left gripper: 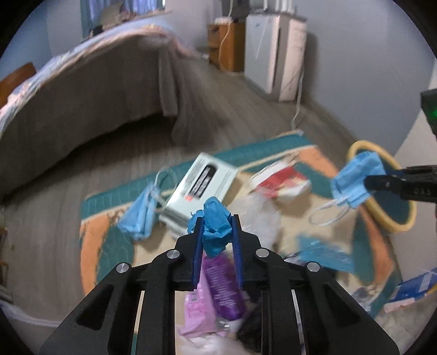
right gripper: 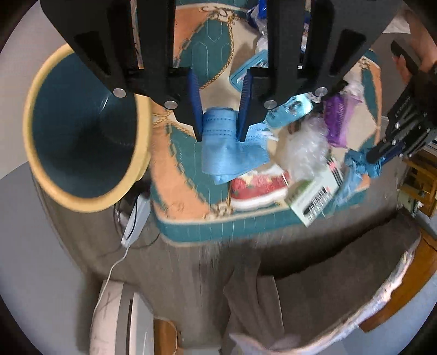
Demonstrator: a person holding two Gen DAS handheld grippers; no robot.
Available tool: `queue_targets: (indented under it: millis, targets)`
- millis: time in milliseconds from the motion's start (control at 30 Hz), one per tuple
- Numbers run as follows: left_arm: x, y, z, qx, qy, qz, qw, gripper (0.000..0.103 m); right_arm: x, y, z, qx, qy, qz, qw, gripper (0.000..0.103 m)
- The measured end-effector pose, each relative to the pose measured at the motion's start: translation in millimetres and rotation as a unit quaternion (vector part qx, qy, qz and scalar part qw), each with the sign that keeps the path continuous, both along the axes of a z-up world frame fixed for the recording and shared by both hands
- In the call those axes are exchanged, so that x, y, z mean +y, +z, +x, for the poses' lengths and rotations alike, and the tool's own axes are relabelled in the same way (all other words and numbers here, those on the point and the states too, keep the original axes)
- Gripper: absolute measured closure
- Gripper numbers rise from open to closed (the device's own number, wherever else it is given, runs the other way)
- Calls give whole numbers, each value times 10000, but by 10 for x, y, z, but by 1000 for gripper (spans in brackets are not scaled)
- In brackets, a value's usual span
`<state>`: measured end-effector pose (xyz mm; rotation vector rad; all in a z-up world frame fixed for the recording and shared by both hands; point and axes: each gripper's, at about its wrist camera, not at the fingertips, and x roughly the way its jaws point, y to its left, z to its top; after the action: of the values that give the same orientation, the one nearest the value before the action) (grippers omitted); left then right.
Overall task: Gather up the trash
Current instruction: 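Carry both items over the bin and open both tools to drop them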
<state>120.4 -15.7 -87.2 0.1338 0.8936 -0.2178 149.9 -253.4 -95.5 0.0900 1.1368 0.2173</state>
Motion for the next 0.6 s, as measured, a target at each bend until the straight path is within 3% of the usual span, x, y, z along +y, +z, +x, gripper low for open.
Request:
queue_targets:
  millis: [133,300,500,600]
  targets:
    - [-270,293,-167,-326,-267,-164,9990,82,-241,342,-68,-312,-137,65,9994,79]
    - [-693,576,-363,-593,-690,-370,9952,82,-695,596,-124,-591,-632,-201,9960,79]
    - [-1400,617,-483,-553,-1362,-335,9886,82,-1275,600,-153,-706,-1219,-535,9886,79]
    - [-1815,549,-482,-438,-1704,-296,9840,82,-1564,467,-135,-513,-1506,-592,9855,79]
